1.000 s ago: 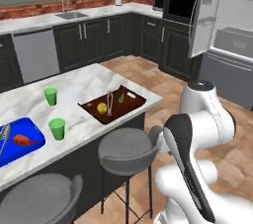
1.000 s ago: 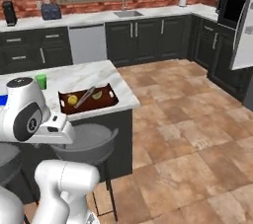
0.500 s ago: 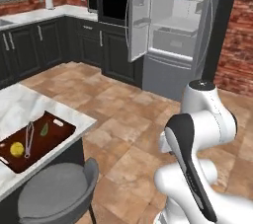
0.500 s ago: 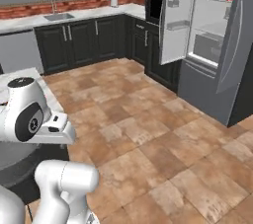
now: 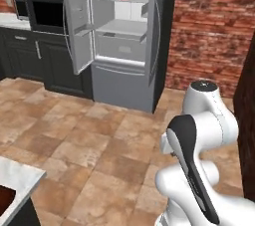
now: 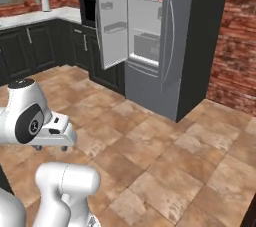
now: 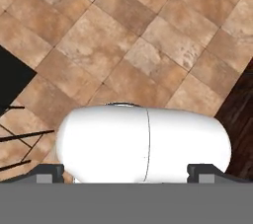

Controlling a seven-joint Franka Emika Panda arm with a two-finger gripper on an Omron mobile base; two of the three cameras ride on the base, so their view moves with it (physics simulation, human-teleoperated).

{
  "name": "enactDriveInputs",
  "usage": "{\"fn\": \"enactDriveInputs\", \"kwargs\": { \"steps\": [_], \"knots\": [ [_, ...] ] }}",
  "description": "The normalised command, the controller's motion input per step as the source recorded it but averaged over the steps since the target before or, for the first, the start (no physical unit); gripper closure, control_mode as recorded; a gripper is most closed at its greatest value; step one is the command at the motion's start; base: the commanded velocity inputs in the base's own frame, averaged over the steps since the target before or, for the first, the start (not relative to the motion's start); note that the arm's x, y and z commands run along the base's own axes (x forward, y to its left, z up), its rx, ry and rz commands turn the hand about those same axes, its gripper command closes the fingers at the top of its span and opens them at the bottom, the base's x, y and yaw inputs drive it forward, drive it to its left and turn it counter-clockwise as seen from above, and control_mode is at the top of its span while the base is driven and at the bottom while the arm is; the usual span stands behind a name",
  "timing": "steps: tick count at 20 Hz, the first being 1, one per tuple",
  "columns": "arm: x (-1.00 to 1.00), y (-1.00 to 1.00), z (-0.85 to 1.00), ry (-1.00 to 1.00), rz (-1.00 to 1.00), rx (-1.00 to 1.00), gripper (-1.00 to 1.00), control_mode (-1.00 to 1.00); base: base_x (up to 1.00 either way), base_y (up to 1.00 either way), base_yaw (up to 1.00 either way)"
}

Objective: Gather the lemon wedge and lemon from the fridge and place them on a tray on the dining counter. Then gather the fishs from the fridge and place them on the other tray.

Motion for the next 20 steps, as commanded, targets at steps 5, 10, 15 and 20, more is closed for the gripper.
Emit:
{"fn": "enactDriveInputs", "kwargs": {
  "steps": [5, 10, 15, 20],
  "knots": [
    [0.0, 0.0, 0.0, 0.0, 0.0, 0.0, -1.0, 1.0, 1.0, 0.03, -0.17],
    [0.0, 0.0, 0.0, 0.0, 0.0, 0.0, -1.0, 1.0, 1.0, 0.07, -0.04],
    [0.0, 0.0, 0.0, 0.0, 0.0, 0.0, -1.0, 1.0, 1.0, 0.19, -0.1],
    [0.0, 0.0, 0.0, 0.0, 0.0, 0.0, -1.0, 1.0, 1.0, 0.34, -0.17]
  ]
}}
